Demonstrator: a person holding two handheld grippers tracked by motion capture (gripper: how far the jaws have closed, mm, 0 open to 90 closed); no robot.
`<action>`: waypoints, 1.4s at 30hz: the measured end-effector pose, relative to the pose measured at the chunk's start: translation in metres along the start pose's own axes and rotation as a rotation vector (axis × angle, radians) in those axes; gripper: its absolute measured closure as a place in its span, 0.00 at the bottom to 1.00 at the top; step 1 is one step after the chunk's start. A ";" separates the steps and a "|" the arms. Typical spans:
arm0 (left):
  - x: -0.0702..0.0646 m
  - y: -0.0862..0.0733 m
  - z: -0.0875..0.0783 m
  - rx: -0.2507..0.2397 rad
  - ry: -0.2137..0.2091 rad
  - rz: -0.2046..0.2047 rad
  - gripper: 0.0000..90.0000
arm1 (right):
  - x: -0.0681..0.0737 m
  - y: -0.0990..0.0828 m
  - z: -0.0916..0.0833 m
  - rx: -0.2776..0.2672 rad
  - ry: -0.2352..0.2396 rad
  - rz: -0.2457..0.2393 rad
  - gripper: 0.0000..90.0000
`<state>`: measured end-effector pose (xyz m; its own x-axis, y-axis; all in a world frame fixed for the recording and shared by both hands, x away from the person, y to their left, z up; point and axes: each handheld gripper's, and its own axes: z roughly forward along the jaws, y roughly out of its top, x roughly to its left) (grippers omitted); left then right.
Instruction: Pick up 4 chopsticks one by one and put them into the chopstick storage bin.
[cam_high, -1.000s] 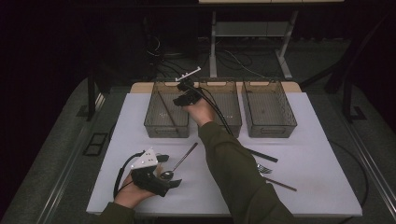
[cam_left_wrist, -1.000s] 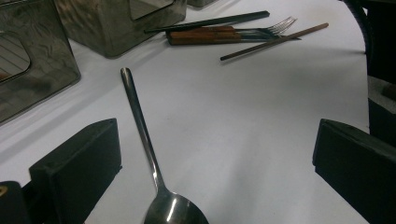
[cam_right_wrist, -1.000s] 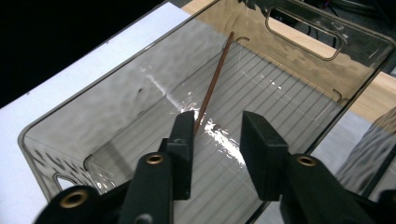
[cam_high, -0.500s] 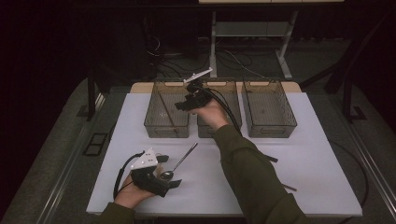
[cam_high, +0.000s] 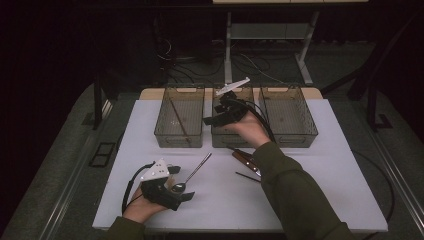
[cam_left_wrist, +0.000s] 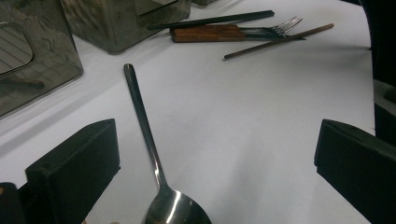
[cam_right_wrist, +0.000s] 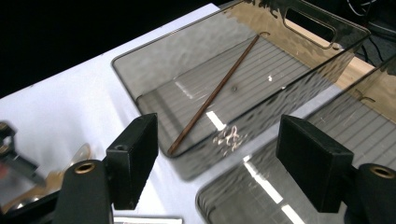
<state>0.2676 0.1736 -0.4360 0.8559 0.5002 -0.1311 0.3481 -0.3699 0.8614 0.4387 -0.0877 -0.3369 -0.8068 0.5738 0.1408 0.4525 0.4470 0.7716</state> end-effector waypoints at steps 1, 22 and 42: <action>0.000 0.000 0.000 0.002 0.000 0.000 0.00 | 0.000 -0.002 -0.004 -0.002 0.002 -0.006 0.32; -0.002 0.000 0.002 0.019 -0.002 -0.011 0.00 | -0.001 -0.052 -0.064 -0.054 0.033 -0.055 0.33; -0.001 -0.001 0.003 0.033 -0.001 -0.006 0.00 | 0.002 -0.129 -0.116 -0.082 0.051 -0.040 0.32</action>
<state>0.2673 0.1710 -0.4380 0.8539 0.5022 -0.1365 0.3657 -0.3924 0.8439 0.3346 -0.2234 -0.3644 -0.8426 0.5204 0.1387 0.3891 0.4102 0.8248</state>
